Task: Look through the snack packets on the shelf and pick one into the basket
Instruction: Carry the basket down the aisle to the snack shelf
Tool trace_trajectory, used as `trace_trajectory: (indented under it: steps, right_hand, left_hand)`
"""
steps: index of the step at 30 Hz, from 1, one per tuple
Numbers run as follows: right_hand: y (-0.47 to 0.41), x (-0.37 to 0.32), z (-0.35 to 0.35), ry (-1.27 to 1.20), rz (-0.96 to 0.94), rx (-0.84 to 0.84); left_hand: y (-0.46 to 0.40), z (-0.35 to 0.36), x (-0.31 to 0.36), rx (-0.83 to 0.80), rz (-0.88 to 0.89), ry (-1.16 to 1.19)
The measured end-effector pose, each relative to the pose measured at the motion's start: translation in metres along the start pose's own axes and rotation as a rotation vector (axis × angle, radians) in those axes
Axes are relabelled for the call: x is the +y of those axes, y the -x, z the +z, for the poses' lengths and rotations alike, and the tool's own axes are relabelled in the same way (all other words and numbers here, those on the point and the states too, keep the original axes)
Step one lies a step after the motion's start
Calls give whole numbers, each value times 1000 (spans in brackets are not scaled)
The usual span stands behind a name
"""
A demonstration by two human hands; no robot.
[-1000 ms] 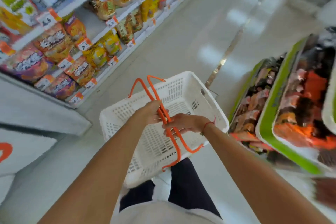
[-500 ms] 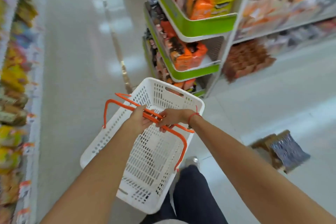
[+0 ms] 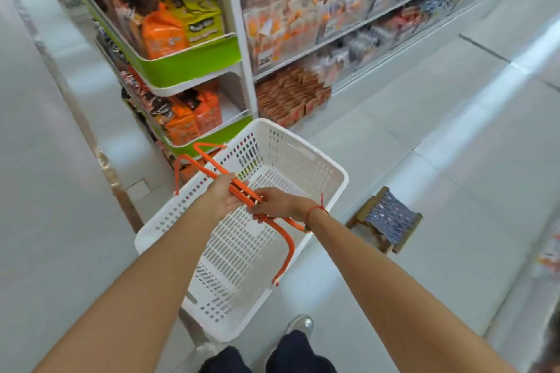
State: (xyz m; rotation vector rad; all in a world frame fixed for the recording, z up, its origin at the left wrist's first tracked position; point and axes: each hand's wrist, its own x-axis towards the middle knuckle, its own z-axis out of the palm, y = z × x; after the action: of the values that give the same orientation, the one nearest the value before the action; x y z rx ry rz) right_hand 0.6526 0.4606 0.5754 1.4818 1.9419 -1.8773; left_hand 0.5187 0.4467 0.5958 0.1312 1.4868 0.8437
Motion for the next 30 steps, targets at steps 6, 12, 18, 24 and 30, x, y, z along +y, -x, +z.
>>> trace_trajectory:
  steps: [6,12,18,24,30]
  right_hand:
    - [21,41,-95,-75,-40,93]
    - [19,78,-179,-55,7,93]
    - [14,105,-255,-69,71,50]
    - [6,135,-322,-46,82,-2]
    - [11,164,-398,-3,122,-156]
  left_hand:
    - [-16,103,20,-82,1,-120]
    - [-46,189,37,-114,-30,-171]
    - [-83,263,51,-125,-91,-240]
    - [-107,328,61,-121,-108,-262]
    - [-124,394,59,-95,-117,-257]
